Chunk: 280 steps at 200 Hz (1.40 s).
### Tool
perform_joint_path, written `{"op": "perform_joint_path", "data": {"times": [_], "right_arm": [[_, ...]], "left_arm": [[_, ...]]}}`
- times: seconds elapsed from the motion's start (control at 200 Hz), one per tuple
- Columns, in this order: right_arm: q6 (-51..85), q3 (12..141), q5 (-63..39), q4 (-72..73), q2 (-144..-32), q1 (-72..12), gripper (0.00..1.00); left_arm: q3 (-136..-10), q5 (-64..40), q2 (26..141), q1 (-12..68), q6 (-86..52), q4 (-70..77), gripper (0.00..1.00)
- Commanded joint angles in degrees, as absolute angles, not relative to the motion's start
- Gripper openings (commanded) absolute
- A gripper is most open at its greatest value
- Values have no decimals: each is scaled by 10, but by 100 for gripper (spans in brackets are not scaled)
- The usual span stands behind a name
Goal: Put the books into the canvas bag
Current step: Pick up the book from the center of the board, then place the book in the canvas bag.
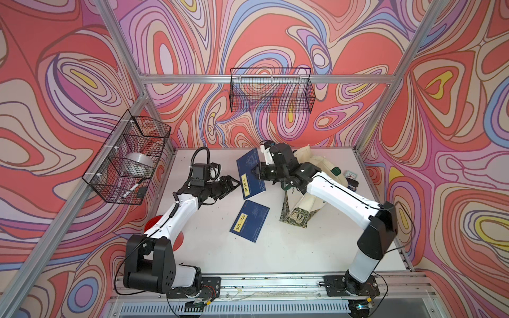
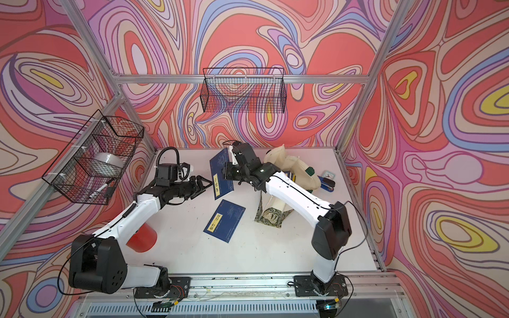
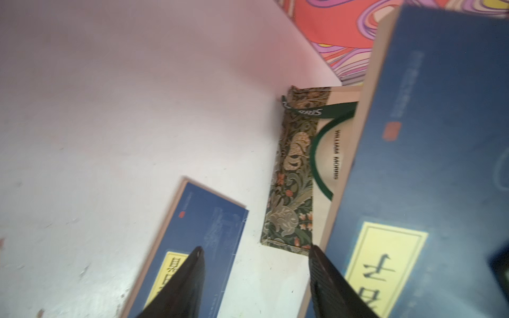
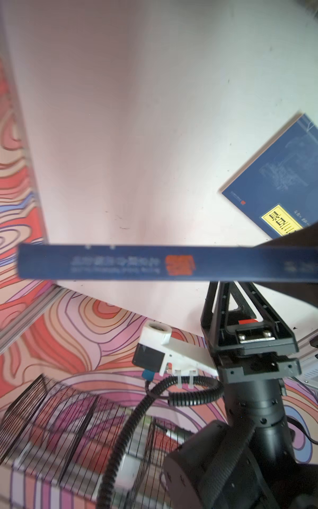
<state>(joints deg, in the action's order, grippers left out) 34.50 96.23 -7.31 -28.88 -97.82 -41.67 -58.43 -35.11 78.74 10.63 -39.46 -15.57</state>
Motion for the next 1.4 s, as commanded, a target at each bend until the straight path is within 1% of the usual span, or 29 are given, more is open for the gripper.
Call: {"op": "perform_joint_path", "data": {"times": [0.0,0.1,0.175,0.381,0.571,0.636,0.726,0.841,1.002,1.107,1.152,1.257,1.317,1.397], "right_arm": [[288,968,30,-341,-914,-416,0],[265,962,94,-364,-862,-408,0],[258,964,127,-391,-831,-391,0],[258,962,143,-471,-773,-291,0],[254,962,141,-542,-771,-228,0],[252,952,129,-546,-776,-214,0],[252,918,98,-515,-776,-197,0],[264,884,29,-475,-790,-174,0],[263,906,-32,-499,-853,-164,0],[261,935,-48,-540,-897,-162,0],[262,943,-56,-551,-911,-161,0],[266,950,-74,-556,-934,-158,0],[271,948,-85,-546,-942,-157,0],[281,940,-100,-522,-953,-154,0]], "left_arm": [[-643,-303,789,169,-395,-186,62],[-730,-222,821,249,-369,-231,68],[-794,-188,855,299,-353,-254,72],[-909,-193,958,371,-359,-245,73],[-994,-171,1039,417,-347,-272,71],[-1018,-174,1065,425,-345,-283,70],[-1040,-180,1095,433,-346,-292,68],[-1056,-175,1118,436,-342,-313,65],[-1052,-149,1120,435,-333,-326,59],[-1058,-135,1121,435,-320,-341,57],[-1058,-129,1119,436,-317,-343,55],[-1060,-124,1120,436,-312,-344,53],[-1062,-129,1122,436,-309,-341,49],[-1061,-139,1125,436,-309,-334,40]]}}
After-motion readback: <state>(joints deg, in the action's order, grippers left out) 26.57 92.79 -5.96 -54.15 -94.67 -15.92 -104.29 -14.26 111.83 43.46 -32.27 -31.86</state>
